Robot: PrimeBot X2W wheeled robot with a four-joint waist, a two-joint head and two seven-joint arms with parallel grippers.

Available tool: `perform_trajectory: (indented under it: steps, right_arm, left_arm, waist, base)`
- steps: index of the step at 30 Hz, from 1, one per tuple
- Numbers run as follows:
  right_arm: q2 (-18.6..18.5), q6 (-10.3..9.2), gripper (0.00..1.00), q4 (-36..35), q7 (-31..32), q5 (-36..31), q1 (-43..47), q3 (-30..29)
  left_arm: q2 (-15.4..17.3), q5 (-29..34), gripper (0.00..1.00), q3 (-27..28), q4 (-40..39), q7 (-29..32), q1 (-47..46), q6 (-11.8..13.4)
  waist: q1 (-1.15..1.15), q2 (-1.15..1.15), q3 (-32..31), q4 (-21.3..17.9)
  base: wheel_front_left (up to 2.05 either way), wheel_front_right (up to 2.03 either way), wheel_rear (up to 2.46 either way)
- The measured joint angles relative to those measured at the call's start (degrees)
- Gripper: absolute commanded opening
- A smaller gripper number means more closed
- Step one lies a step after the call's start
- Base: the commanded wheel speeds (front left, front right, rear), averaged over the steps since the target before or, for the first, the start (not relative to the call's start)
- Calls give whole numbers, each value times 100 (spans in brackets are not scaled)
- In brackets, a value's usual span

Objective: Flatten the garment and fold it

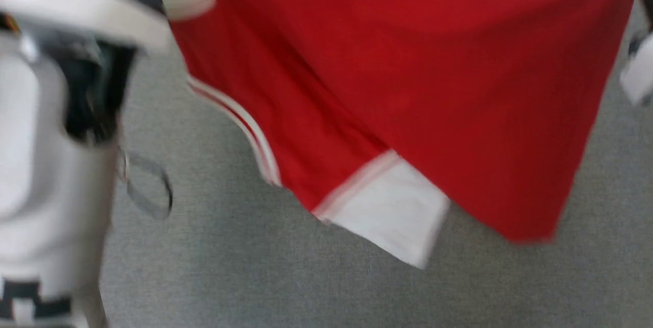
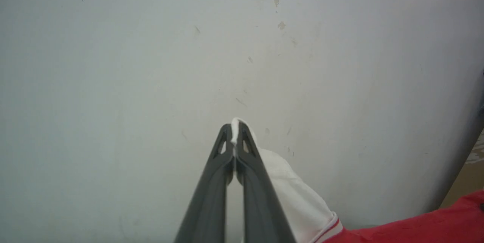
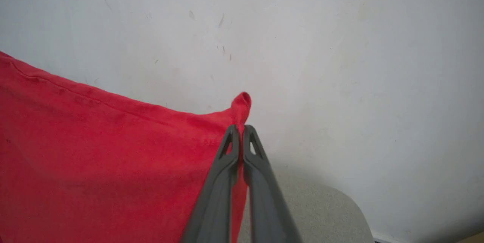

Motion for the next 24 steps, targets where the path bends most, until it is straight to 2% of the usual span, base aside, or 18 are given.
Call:
perform_trajectory:
  steps: [4,8,14,18,21,24]
  right_arm:
    - [-93,0,0,622,23,9,-1324,478]
    - [135,0,0,1404,-244,-16,-2686,731]
    - [408,0,0,2363,-947,-439,-4250,777]
    - [588,0,0,2815,-1634,-958,-5037,566]
    - [678,0,0,3014,-1940,-1082,-5226,514]
    - [713,0,0,3220,-2186,-1112,-5220,575]
  left_arm:
    - [68,204,0,83,561,-67,-1329,-13]
    - [316,576,0,131,1063,-194,-2598,18]
    - [409,931,0,288,1628,-722,-4370,204]
    - [389,988,0,464,1869,-1335,-5274,280]
    - [338,996,0,497,2006,-1550,-5464,261]
    - [344,999,0,445,2202,-1599,-5419,137]
  waist:
    - [1,0,362,-79]
    - [1,0,780,-183]
    - [2,0,1445,-338]
    - [1,0,1923,-451]
    - [1,0,2141,-501]
    - [1,0,2298,-526]
  base:
    - [0,0,0]
    - [0,0,0]
    - [0,0,0]
    - [0,0,0]
    - [0,0,0]
    - [0,0,0]
